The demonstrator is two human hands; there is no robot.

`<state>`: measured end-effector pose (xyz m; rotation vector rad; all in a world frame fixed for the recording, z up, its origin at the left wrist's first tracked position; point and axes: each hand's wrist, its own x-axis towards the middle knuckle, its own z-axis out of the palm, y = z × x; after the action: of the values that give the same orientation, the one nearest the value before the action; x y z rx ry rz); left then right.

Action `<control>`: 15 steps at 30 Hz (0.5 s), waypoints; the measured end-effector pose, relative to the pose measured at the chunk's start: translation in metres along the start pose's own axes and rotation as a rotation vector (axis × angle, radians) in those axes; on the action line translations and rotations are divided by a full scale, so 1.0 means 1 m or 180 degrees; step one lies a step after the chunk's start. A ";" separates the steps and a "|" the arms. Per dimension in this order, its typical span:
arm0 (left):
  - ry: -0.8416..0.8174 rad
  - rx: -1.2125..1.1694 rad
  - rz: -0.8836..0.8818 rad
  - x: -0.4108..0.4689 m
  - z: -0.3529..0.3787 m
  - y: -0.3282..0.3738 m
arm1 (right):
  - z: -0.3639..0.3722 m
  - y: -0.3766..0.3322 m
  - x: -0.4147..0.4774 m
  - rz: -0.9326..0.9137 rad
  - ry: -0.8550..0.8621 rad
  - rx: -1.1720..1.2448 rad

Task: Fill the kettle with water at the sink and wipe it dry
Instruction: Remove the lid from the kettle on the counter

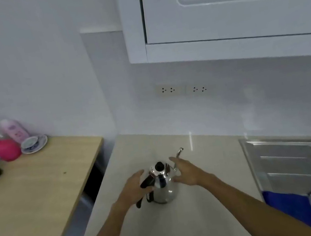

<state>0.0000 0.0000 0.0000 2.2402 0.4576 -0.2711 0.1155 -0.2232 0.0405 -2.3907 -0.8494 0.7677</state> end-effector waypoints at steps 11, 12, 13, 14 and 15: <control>0.0510 -0.0188 0.0258 0.000 0.025 0.012 | 0.017 -0.004 0.030 -0.0085 0.0082 0.0343; 0.0544 -0.0195 0.0271 -0.001 0.028 0.014 | 0.016 -0.002 0.027 -0.0066 0.0119 0.0362; 0.0545 -0.0195 0.0282 -0.001 0.031 0.016 | 0.016 0.001 0.023 -0.0065 0.0165 0.0385; 0.0520 -0.0184 0.0313 -0.002 0.034 0.019 | 0.015 0.006 0.016 -0.0054 0.0215 0.0424; 0.0500 -0.0181 0.0358 -0.002 0.038 0.022 | 0.015 0.012 0.009 -0.0040 0.0274 0.0491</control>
<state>0.0059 -0.0424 -0.0088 2.2311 0.4150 -0.0234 0.1166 -0.2218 0.0191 -2.2629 -0.7424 0.6939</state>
